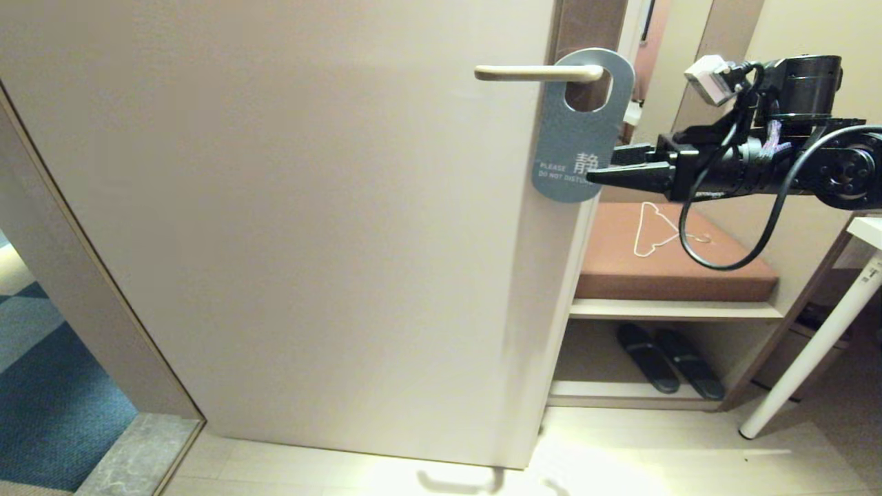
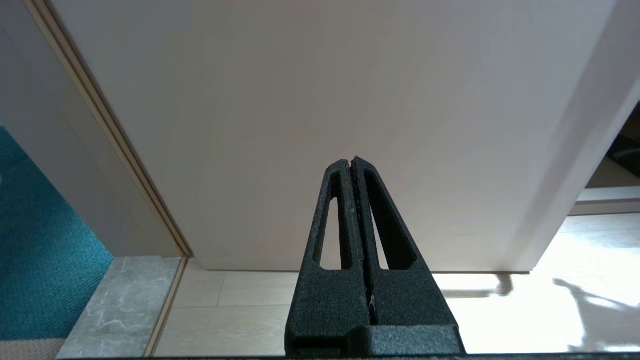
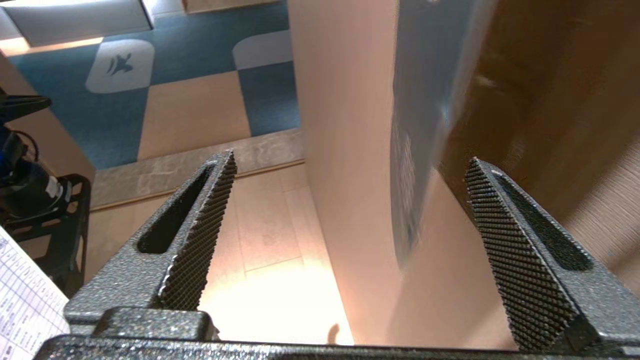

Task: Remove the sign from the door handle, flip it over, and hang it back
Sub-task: Take down the sign

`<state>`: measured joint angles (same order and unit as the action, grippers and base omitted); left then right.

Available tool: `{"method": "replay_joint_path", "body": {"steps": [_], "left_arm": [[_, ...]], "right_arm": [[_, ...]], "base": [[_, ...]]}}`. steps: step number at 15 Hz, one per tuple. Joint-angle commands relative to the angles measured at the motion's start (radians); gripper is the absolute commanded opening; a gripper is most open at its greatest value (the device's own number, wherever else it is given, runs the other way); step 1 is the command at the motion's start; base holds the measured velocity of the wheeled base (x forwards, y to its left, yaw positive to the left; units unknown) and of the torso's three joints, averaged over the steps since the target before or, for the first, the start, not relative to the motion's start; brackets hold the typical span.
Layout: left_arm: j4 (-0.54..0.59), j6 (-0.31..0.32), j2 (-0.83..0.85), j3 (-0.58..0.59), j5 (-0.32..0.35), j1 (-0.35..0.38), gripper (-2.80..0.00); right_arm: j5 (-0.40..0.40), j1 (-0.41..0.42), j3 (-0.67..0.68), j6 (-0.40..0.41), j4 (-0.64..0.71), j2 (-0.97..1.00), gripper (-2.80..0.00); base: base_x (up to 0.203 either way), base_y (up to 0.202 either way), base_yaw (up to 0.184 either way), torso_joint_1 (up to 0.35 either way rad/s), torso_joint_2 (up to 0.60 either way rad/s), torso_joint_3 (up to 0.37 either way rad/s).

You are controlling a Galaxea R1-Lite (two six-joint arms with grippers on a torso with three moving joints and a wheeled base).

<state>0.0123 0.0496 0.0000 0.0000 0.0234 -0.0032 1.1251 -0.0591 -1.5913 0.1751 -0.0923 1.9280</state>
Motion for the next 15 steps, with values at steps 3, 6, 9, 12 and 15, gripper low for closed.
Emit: {"method": "replay_joint_path", "body": {"steps": [3, 6, 9, 12, 15], "left_arm": [[0.000, 0.001, 0.002, 0.000, 0.000, 0.000, -2.80], [0.000, 0.001, 0.002, 0.000, 0.000, 0.000, -2.80], [0.000, 0.000, 0.002, 0.000, 0.000, 0.000, -2.80], [0.000, 0.001, 0.002, 0.000, 0.000, 0.000, -2.80], [0.000, 0.000, 0.002, 0.000, 0.000, 0.000, -2.80]], "right_arm": [[0.017, 0.008, -0.034, -0.001, -0.003, -0.005, 0.00], [0.048, 0.008, -0.068, -0.008, 0.002, 0.003, 0.00], [0.089, 0.007, -0.079, -0.010, 0.003, 0.011, 0.00], [0.121, 0.004, -0.079, -0.011, 0.003, 0.020, 0.00], [0.127, -0.004, -0.098, -0.011, 0.003, 0.040, 0.00]], "base": [[0.000, 0.000, 0.000, 0.000, 0.00, 0.000], [0.000, 0.000, 0.000, 0.000, 0.00, 0.000], [0.000, 0.000, 0.000, 0.000, 0.00, 0.000], [0.000, 0.000, 0.000, 0.000, 0.00, 0.000], [0.000, 0.000, 0.000, 0.000, 0.00, 0.000]]}}
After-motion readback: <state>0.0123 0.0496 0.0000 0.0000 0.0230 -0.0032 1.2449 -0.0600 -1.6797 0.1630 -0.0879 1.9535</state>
